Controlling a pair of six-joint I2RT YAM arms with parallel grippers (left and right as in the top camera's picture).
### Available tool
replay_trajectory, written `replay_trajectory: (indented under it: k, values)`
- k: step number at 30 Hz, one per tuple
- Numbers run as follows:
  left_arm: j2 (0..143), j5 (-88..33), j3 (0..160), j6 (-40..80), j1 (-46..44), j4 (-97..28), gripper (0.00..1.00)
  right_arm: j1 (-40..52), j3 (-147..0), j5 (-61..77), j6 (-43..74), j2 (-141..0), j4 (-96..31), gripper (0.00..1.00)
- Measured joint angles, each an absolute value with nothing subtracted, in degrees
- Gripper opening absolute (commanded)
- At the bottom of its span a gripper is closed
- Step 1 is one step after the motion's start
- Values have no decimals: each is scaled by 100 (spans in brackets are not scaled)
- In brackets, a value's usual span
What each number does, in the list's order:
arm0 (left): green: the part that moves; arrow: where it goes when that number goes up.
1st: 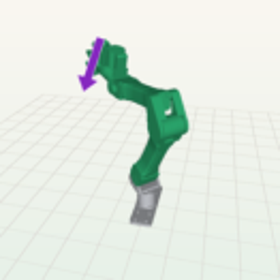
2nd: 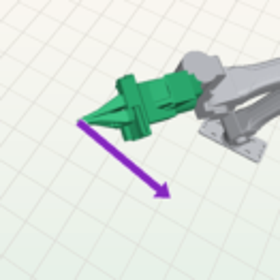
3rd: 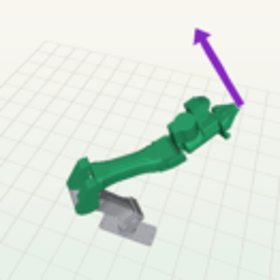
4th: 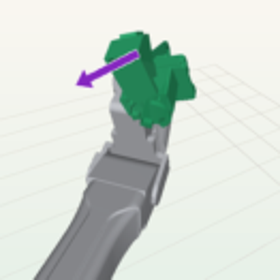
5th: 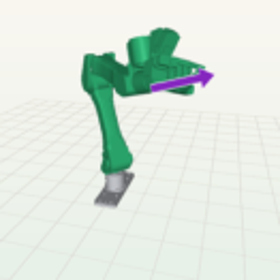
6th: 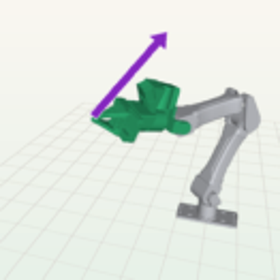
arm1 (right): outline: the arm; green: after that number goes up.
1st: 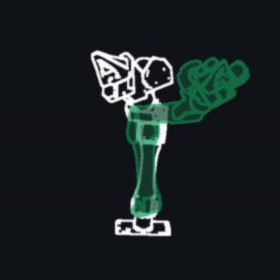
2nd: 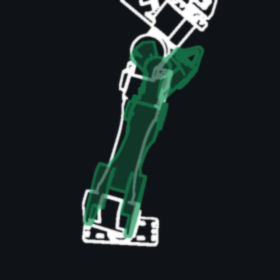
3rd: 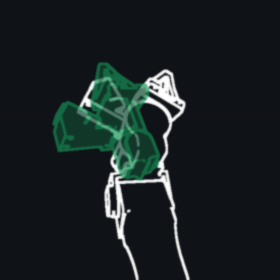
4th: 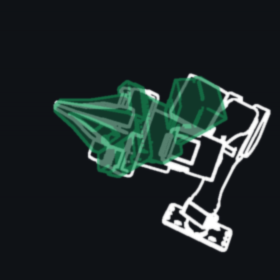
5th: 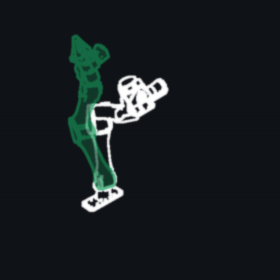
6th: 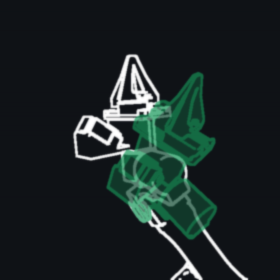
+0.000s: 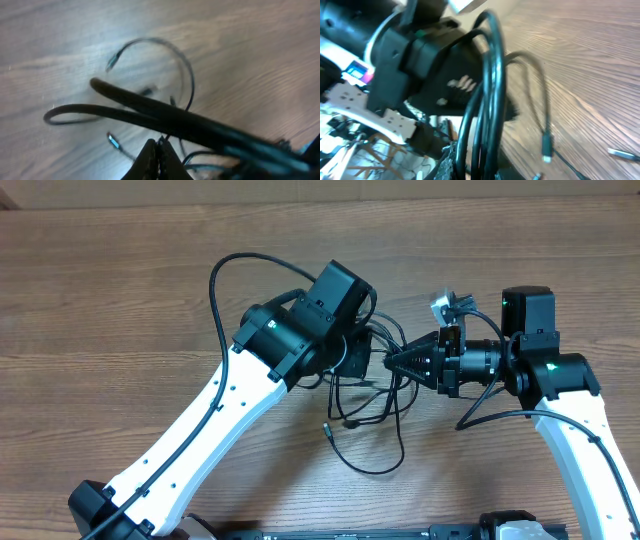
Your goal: Untangle cables
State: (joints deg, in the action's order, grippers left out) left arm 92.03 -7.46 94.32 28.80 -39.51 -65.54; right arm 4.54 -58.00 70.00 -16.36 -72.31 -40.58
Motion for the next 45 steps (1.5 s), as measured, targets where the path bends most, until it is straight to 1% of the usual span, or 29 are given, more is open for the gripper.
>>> replay_trajectory:
  k: [2,6,11,13,15,16,17,18,19,25,28,30,37,45]
  values:
    - [9198,-707,9432,2880,-3953,-6816,4,454,-5800,6825,-1636,-7225,-4064,16]
    - [9155,-189,9432,2952,-3953,-7177,4,454,-5800,6508,-1632,-7216,-4071,16]
    - [8982,797,9432,3319,-3951,-7575,4,454,-5800,6246,-1623,-7216,-4073,14]
    - [8936,1085,9432,3435,-3951,-7629,4,456,-5800,6121,-1581,-7216,-4073,16]
    - [8934,1164,9432,3465,-3951,-7627,4,456,-5800,6038,-1529,-7216,-4082,27]
    - [8934,1162,9432,3468,-3951,-7620,4,454,-5800,6010,-1500,-7216,-4117,40]
    - [8934,1160,9432,3479,-3951,-7601,4,454,-5800,5981,-1490,-7216,-4145,57]
    - [8934,1133,9435,3485,-3951,-7544,4,460,-5800,5953,-1481,-7216,-4165,66]
    - [8934,1090,9432,3485,-3951,-7476,4,464,-5800,5944,-1503,-7216,-4160,70]
    - [8934,491,9435,3566,-3951,-7000,4,530,-5800,5889,-1575,-7216,-4158,68]
    - [8934,353,9432,3701,-3953,-7008,4,530,-5800,5887,-1629,-7216,-4156,66]
    - [8936,296,9435,3852,-3951,-7015,4,530,-5800,5883,-1660,-7216,-4156,63]
    - [9120,-102,9435,4209,-3953,-6871,4,530,-5800,5732,-1761,-7216,-4156,60]
    - [9188,-316,9435,4687,-3979,-6748,4,530,-5800,5616,-1787,-7216,-4156,52]
